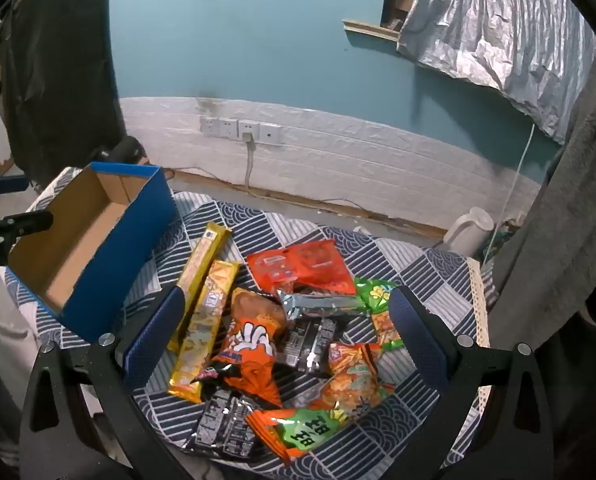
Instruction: Organize snacks
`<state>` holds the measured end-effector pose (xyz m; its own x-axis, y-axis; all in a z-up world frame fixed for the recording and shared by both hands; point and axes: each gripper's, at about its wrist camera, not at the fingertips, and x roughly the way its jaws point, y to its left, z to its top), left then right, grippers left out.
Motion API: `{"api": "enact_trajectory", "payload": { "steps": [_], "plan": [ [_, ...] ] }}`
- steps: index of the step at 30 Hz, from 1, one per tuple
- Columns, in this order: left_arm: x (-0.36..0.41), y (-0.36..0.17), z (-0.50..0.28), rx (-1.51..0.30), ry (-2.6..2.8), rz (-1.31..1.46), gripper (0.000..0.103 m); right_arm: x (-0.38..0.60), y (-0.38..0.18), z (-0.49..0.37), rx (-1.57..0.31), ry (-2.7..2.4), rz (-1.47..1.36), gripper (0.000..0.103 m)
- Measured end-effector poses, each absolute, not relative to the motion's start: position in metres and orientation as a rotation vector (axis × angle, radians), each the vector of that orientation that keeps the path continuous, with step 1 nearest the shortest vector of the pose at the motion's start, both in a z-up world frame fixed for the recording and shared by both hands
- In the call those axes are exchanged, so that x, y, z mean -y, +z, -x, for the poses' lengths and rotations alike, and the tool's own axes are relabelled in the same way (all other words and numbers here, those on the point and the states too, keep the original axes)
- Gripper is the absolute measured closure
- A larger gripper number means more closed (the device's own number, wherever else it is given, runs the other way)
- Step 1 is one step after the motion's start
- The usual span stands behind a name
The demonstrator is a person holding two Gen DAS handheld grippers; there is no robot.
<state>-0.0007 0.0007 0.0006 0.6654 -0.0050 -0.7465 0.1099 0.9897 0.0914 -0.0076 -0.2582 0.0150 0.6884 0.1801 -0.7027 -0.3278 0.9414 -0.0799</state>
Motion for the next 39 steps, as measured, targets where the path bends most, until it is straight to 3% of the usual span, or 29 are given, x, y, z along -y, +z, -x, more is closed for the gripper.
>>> {"api": "enact_trajectory", "payload": {
  "steps": [39],
  "plan": [
    [0.0029, 0.0013, 0.0050, -0.836, -0.080, -0.125, 0.010, 0.2555, 0.0160, 0.0102, -0.767, 0.282, 0.224, 0.003]
  ]
}}
